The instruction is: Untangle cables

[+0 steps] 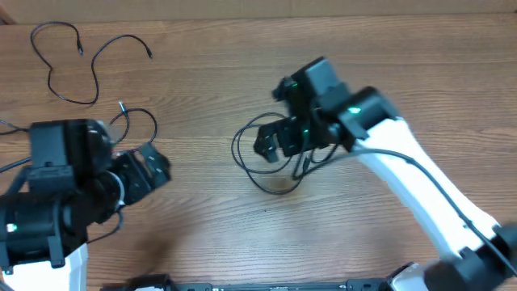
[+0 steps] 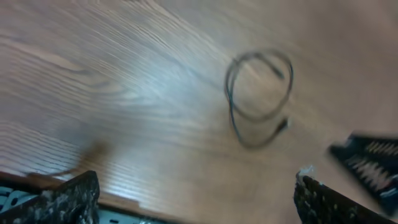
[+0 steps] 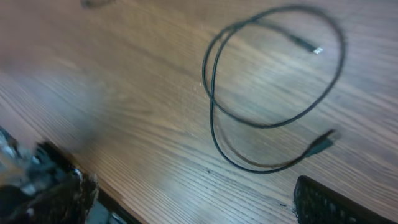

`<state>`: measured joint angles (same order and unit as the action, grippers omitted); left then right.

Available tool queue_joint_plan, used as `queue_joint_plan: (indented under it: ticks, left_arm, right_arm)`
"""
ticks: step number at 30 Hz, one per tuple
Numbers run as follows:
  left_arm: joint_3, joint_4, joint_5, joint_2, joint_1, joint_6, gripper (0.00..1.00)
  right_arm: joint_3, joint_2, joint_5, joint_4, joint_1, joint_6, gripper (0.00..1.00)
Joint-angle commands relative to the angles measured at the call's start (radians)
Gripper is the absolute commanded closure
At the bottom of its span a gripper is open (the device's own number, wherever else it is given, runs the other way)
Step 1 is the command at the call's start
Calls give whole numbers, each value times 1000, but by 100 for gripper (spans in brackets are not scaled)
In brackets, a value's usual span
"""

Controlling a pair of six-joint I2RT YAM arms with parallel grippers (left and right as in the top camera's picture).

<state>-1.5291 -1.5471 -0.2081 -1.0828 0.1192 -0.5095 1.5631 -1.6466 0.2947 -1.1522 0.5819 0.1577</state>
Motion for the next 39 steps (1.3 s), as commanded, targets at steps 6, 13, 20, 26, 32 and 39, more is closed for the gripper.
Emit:
queue_joint_plan:
  ticks: [6,13,20,26,32,39]
  left_arm:
    - [9,-3,-70,-68,261,32,1]
    - [9,-64,-81,-189,325,41,1]
    - [9,-82,-36,-300,325,42,0]
    - [9,-118,40,-356,325,42,1]
    - [9,-116,39,-382,325,42,0]
    - [9,-114,40,-385,325,42,0]
  right_arm:
    - [-6,-158,-29,49,82,-87,0]
    - [-7,-253,-108,101,181,-171,0]
    - [-7,-361,-214,167,248,-216,0]
    - [-7,-411,-253,218,247,-216,0]
    - [-7,-440,-251,235,247,-219,2]
    - [-22,-446,-249,253,247,-219,0]
